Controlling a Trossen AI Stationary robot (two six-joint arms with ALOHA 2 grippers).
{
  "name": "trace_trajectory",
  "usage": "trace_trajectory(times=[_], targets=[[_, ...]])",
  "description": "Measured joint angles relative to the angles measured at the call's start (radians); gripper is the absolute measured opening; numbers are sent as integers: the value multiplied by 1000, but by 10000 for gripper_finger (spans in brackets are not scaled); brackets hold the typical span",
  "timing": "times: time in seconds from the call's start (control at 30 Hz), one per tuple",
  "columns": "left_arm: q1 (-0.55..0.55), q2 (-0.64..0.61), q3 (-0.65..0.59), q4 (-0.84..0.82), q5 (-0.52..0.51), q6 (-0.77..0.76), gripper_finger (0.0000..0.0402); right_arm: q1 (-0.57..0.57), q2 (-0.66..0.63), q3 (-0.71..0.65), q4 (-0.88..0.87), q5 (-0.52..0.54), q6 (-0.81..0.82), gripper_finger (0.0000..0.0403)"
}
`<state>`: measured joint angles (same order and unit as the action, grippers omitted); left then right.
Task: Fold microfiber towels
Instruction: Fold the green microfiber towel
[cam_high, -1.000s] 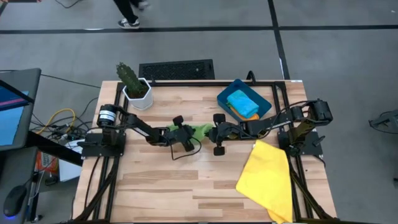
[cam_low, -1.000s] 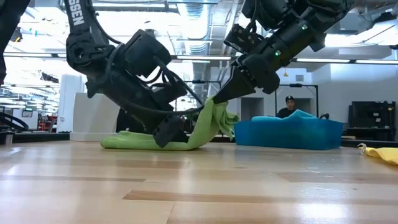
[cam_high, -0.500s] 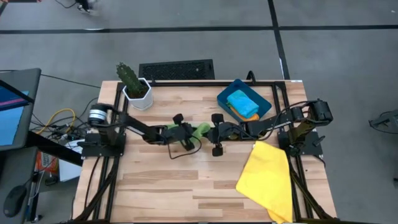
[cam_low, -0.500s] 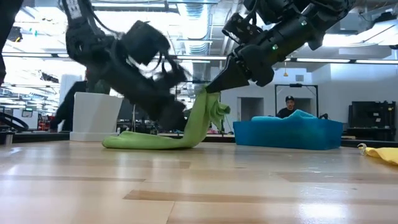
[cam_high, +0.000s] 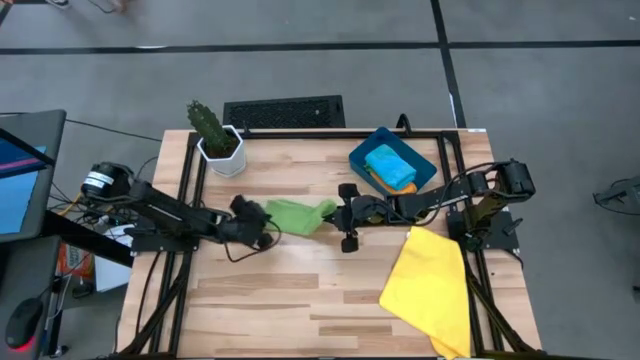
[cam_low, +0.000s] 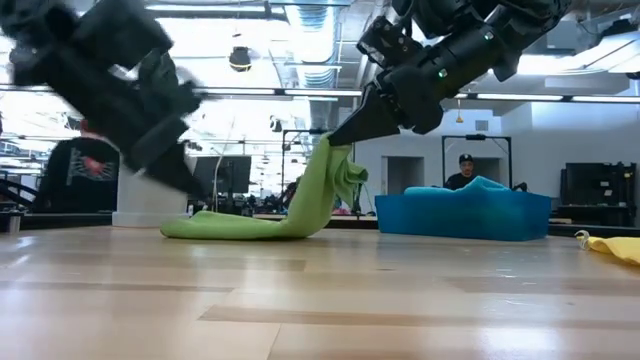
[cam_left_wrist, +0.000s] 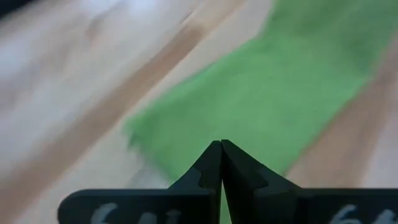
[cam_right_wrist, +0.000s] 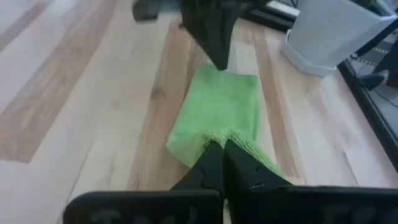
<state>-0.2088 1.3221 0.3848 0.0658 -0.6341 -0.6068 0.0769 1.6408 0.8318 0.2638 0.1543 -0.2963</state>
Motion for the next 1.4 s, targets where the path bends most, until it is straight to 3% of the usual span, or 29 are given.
trace_trajectory(times=[0.1,0.2,0.73,1.13,1.4], targets=[[-24,-2,-102,70,-64,-132,0,0,0,0,23,0,-2,23],[-27,-2,-146,133,-86,-159,0,-1,0,0,29,-1,-2,26],[-26,9,-155,190,-97,-131,0,-1,48,1,91,-79,11,21],[-26,174,-142,339,-86,-112,0,21,221,187,21,-81,-60,25],[-26,210,-123,355,-84,-92,0,-5,319,318,-7,-80,-95,26]])
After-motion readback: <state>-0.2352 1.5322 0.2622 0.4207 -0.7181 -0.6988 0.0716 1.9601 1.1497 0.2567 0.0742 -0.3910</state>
